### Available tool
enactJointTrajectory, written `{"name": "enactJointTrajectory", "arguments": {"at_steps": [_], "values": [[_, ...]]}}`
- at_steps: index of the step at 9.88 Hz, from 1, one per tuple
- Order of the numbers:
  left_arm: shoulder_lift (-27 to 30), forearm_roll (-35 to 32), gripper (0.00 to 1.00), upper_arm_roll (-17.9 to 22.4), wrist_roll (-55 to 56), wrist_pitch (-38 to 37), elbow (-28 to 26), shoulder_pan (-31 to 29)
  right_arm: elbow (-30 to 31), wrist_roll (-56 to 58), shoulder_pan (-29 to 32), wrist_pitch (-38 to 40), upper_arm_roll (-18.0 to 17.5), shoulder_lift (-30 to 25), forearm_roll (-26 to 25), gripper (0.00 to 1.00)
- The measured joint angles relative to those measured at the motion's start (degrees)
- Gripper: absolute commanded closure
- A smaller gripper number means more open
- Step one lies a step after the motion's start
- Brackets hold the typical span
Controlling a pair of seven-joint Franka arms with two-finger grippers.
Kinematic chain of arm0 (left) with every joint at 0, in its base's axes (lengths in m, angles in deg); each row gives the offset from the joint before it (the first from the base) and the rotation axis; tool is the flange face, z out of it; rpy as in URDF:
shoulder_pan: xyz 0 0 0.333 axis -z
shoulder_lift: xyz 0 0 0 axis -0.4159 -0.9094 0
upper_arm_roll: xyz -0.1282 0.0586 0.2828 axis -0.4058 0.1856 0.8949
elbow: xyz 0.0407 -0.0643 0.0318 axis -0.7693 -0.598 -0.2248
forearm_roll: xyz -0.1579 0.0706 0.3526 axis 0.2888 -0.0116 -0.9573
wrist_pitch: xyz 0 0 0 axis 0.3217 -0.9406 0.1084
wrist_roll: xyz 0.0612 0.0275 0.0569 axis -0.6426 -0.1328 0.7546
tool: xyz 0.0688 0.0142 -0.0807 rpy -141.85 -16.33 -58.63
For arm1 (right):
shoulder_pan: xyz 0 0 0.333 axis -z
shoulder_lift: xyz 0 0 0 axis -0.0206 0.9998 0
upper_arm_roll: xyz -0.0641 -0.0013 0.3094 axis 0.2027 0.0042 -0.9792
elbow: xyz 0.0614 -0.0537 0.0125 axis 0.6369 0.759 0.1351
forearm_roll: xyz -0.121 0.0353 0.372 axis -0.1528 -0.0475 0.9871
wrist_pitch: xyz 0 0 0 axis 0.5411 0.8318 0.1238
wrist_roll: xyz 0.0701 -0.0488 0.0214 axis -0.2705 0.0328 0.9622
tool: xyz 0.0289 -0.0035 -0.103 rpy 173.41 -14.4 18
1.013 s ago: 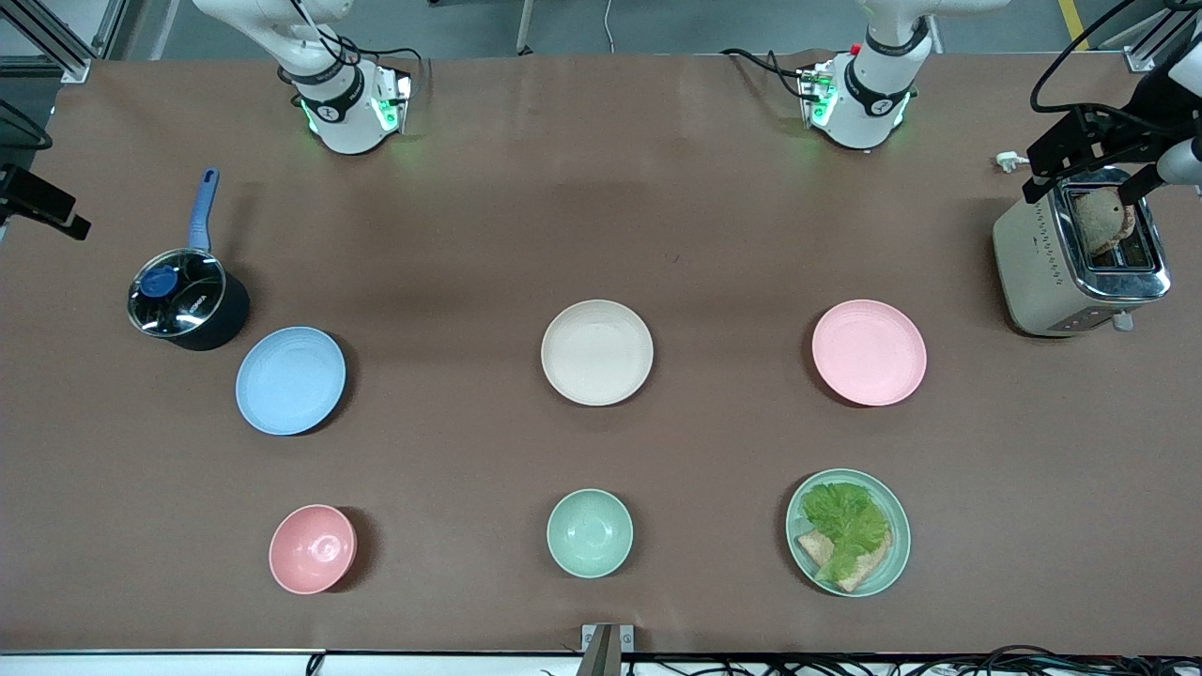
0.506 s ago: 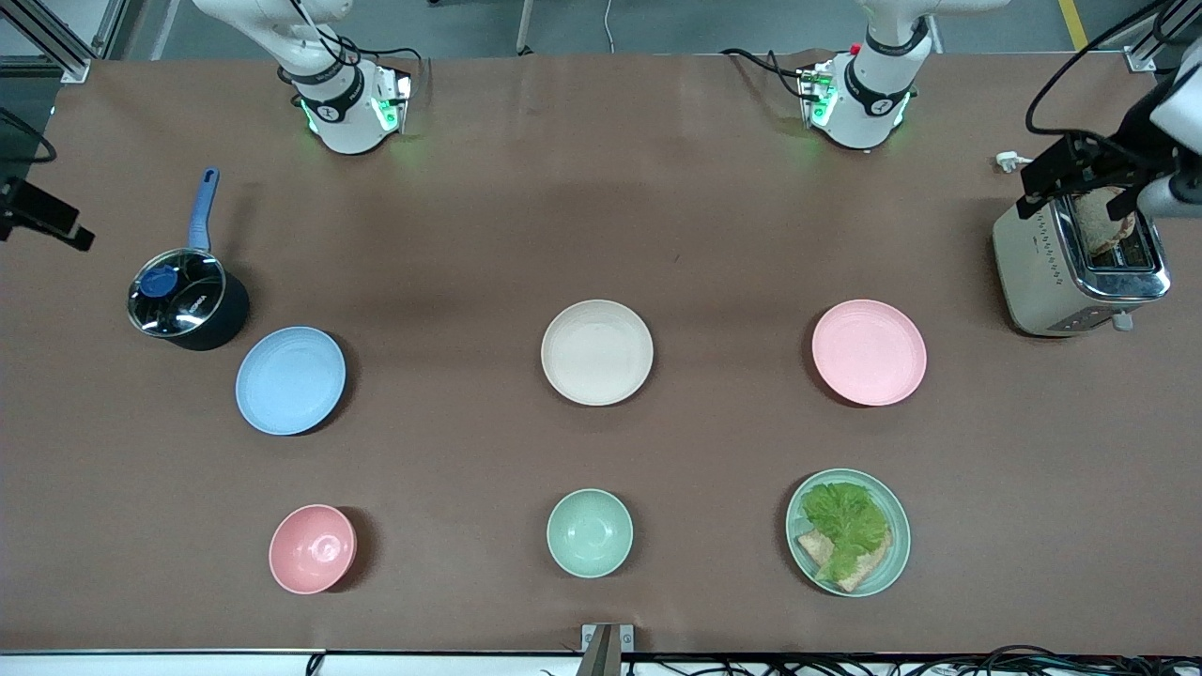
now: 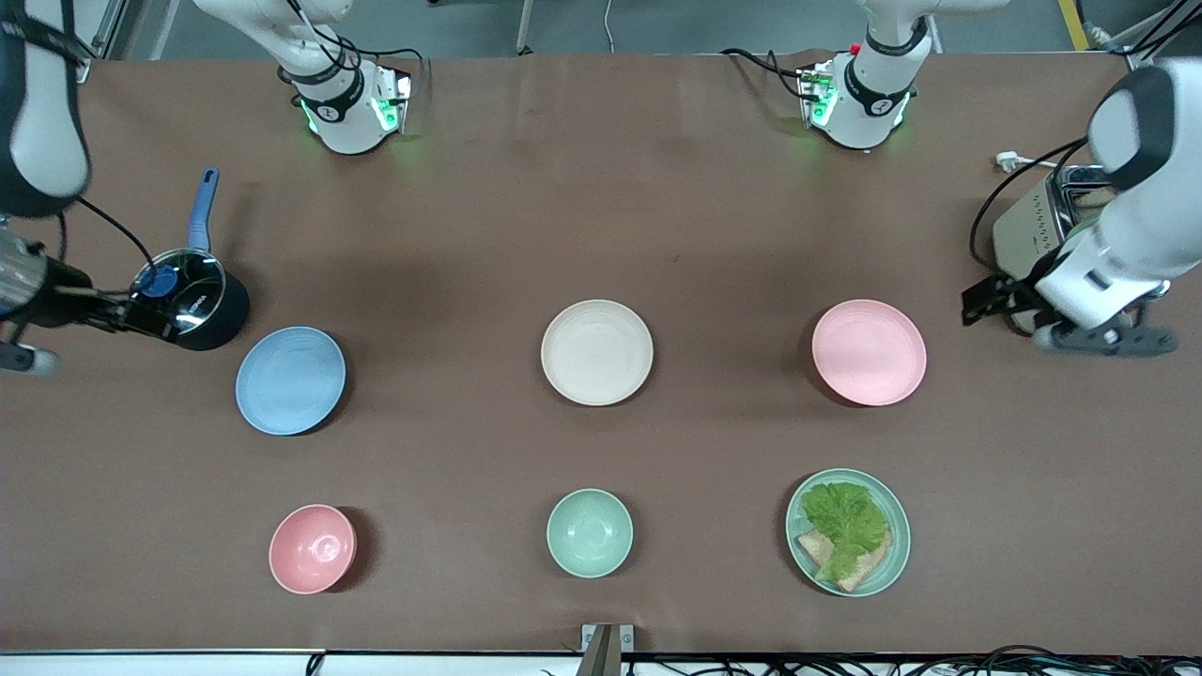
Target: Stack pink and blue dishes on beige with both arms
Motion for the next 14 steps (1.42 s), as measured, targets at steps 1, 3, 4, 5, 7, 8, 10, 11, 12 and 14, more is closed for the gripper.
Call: {"name": "enactJointTrajectory", "arguments": {"at_steps": [1,3,4,5,7,8,10,11,12,14], "values": [[-3.38,0.00,0.00,0.39,-2.30,5.79,-2.32,-0.07,0.93,3.11,0.33,-2.93,0.11,3.09,0.63,0.00],[-9.45,0.89,0.19,1.12,-6.36,13.31,-5.20,-1.05,2.52,14.18,1.34,-9.52,1.92,9.69,5.95,0.00],[-11.72,3.12,0.23,1.32,-8.24,14.20,-5.68,-1.75,3.87,19.82,1.83,-12.71,2.88,12.27,9.52,0.00],[-13.55,5.31,0.27,1.41,-9.80,15.26,-6.32,-2.36,5.04,23.38,2.04,-15.07,3.56,14.02,11.62,0.00],[-16.63,7.90,0.40,1.48,-11.28,18.03,-8.08,-2.67,5.93,28.47,2.10,-16.65,4.38,16.35,16.93,0.04],[-18.03,8.10,0.56,1.47,-11.88,18.46,-8.50,-2.64,6.16,31.34,2.10,-16.65,4.49,17.53,20.21,0.11],[-19.32,9.08,0.99,1.47,-12.60,18.62,-8.54,-2.62,6.55,34.73,2.10,-16.71,4.70,19.42,23.19,0.35],[-19.36,9.79,1.00,1.49,-12.85,18.62,-8.55,-2.62,6.82,35.82,2.11,-16.73,5.03,19.80,23.96,0.46],[-19.32,9.95,1.00,1.50,-12.86,18.63,-8.48,-2.63,7.37,37.64,2.14,-16.75,5.29,19.95,25.29,0.61],[-17.44,10.31,1.00,1.31,-13.24,18.31,-7.70,-2.61,7.82,39.99,2.19,-17.03,5.72,20.65,27.59,0.92]]}}
